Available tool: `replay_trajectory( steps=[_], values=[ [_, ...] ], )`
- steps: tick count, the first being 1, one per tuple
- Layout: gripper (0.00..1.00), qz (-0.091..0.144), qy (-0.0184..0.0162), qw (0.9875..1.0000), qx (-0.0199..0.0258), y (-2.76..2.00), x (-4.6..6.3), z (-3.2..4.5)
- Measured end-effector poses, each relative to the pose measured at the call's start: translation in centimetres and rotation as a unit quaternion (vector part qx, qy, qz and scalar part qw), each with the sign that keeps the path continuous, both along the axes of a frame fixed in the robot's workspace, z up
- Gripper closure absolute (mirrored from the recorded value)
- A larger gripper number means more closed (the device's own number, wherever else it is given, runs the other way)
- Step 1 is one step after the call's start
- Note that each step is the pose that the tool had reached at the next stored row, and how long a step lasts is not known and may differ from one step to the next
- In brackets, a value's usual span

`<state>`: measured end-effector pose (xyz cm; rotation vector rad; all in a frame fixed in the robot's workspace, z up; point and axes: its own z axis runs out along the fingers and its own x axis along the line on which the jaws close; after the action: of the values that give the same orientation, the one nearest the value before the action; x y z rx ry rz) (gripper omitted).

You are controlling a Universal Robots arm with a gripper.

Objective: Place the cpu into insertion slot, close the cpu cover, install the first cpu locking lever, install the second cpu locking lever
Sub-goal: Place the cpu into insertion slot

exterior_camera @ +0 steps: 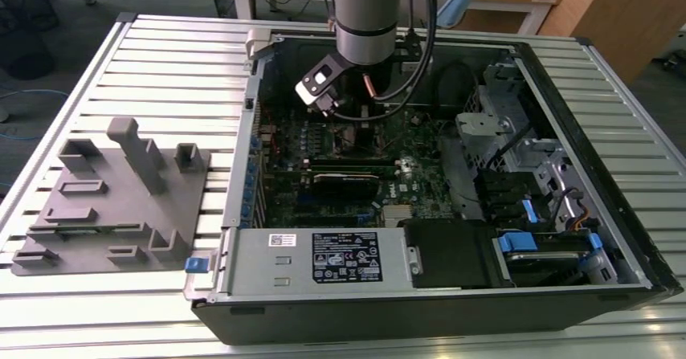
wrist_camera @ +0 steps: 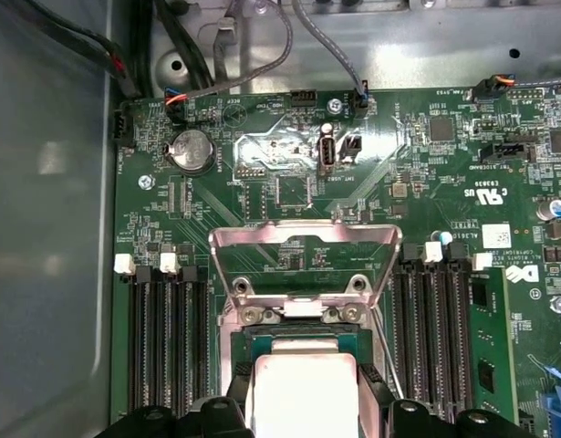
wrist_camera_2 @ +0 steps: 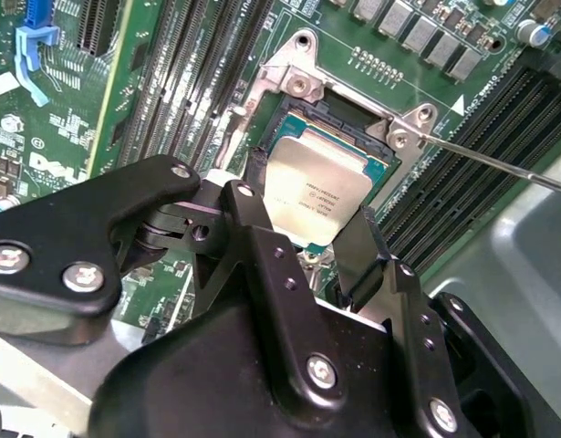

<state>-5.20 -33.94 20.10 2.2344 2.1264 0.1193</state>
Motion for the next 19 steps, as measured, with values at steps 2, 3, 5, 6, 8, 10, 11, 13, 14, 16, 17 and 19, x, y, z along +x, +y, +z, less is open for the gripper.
replay_trajectory(
  steps=[2,3,5,6,8,10,11,13,14,16,17,19],
  values=[
    [0.46,-0.002,0.0,1.0,0.0001,0.02,0.01,-0.08],
    [0.46,-0.003,0.0,1.0,0.0,0.02,0.01,-0.15],
    [0.46,-0.008,0.0,1.0,0.0,0.02,0.0,-0.43],
    [0.46,-0.009,0.0,1.0,0.0,0.02,0.0,-0.45],
    [0.46,-0.009,0.0001,1.0,-0.0001,0.02,0.0,-0.47],
    [0.46,-0.009,0.0,1.0,-0.0001,0.02,0.0,-0.5],
    [0.46,-0.009,0.0,1.0,0.0,0.02,0.0,-0.51],
    [0.46,-0.009,0.0,1.0,0.0,0.02,0.0,-0.51],
    [0.46,-0.009,0.0,1.0,0.0,0.02,0.0,-0.51],
    [0.46,-0.009,0.0,1.0,0.0001,0.02,0.0,-0.49],
    [0.46,-0.009,0.0,1.0,0.0,0.02,0.0,-0.44],
    [0.46,-0.009,0.0,1.0,0.0,0.02,0.0,-0.3]
  ],
)
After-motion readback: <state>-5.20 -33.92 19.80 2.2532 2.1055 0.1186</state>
